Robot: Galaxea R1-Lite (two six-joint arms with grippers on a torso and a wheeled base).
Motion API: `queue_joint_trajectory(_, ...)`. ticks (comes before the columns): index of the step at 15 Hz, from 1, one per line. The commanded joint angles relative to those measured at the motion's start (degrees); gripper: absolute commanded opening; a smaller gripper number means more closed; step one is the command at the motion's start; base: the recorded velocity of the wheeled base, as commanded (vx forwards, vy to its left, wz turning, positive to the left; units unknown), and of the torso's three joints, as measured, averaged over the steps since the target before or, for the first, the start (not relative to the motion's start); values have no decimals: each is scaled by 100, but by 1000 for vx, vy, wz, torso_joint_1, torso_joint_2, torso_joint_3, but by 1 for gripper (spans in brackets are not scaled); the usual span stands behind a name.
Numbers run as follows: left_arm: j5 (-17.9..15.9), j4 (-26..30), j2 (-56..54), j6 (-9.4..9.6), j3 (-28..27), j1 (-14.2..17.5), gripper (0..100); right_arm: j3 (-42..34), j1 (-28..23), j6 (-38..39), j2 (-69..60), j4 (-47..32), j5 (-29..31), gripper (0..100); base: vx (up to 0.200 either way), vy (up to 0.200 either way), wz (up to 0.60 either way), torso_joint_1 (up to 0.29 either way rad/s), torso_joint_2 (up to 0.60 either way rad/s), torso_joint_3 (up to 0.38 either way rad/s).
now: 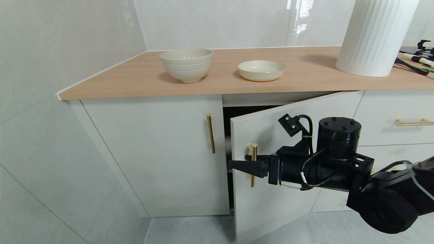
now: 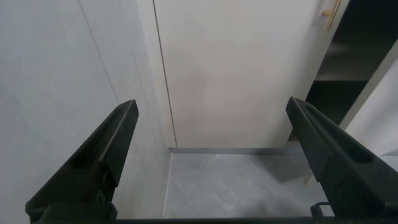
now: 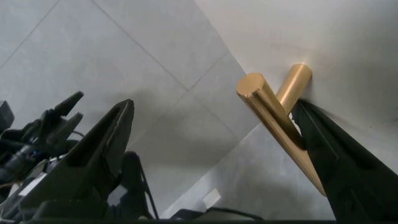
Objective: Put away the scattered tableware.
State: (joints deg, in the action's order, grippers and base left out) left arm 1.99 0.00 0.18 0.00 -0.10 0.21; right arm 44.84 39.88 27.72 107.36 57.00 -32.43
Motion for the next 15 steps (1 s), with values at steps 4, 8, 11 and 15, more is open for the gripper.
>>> queue_joint_trajectory(4,-5,0,-1,149,1,6,100,-239,135,-4,-242,74,-106,100,0,0,0,0,0,0)
queue_joint_trajectory(8,-1016,62,52,-413,-597,-12,100,-458,161,-12,-374,417,-167,100,0,0,0,0,0,0)
queue_joint_trajectory(11,-2185,580,1573,-580,-1774,-21,100,-590,231,-4,-321,417,-211,100,0,0,0,0,0,0)
queue_joint_trajectory(15,-3125,105,4280,-466,-2961,-109,100,-678,275,-4,-304,461,-220,100,0,0,0,0,0,0)
